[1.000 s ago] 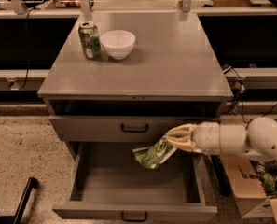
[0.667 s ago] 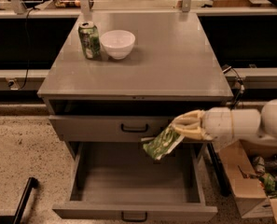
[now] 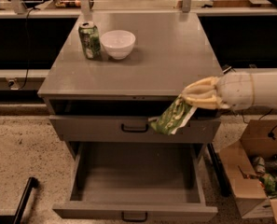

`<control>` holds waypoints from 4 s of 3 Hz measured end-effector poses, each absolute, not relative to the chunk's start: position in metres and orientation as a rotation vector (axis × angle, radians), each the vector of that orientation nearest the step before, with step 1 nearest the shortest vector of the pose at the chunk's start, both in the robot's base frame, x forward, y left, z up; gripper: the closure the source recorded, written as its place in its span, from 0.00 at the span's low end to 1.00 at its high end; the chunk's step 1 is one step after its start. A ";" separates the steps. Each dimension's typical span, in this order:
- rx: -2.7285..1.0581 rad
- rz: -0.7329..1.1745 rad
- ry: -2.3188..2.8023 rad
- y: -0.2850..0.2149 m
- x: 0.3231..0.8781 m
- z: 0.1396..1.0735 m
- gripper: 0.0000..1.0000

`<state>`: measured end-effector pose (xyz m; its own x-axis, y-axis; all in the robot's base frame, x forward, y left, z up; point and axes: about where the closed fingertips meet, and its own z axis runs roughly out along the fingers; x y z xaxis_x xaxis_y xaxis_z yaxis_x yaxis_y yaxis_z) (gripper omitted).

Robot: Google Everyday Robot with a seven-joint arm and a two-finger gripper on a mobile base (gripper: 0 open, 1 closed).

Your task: Pick green jalapeno chip bag from middle drawer and place on counter

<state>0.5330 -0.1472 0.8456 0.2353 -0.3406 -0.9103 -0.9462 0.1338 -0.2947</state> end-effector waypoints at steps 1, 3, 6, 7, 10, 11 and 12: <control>-1.442 0.654 1.289 -0.149 0.547 0.894 1.00; -1.412 0.590 1.333 -0.162 0.598 0.958 1.00; -1.325 0.554 1.392 -0.160 0.682 0.942 1.00; -1.308 0.540 1.411 -0.152 0.704 0.936 1.00; -1.192 0.488 1.457 -0.155 0.751 0.921 0.83; -1.192 0.490 1.455 -0.152 0.752 0.921 0.60; -1.195 0.495 1.453 -0.148 0.753 0.920 0.37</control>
Offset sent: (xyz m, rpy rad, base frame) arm 0.0641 -0.0140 0.1396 -0.0609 -0.0845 -0.0578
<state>0.7529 -0.1479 0.9199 0.1495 -0.3900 -0.9086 -0.8636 0.3960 -0.3121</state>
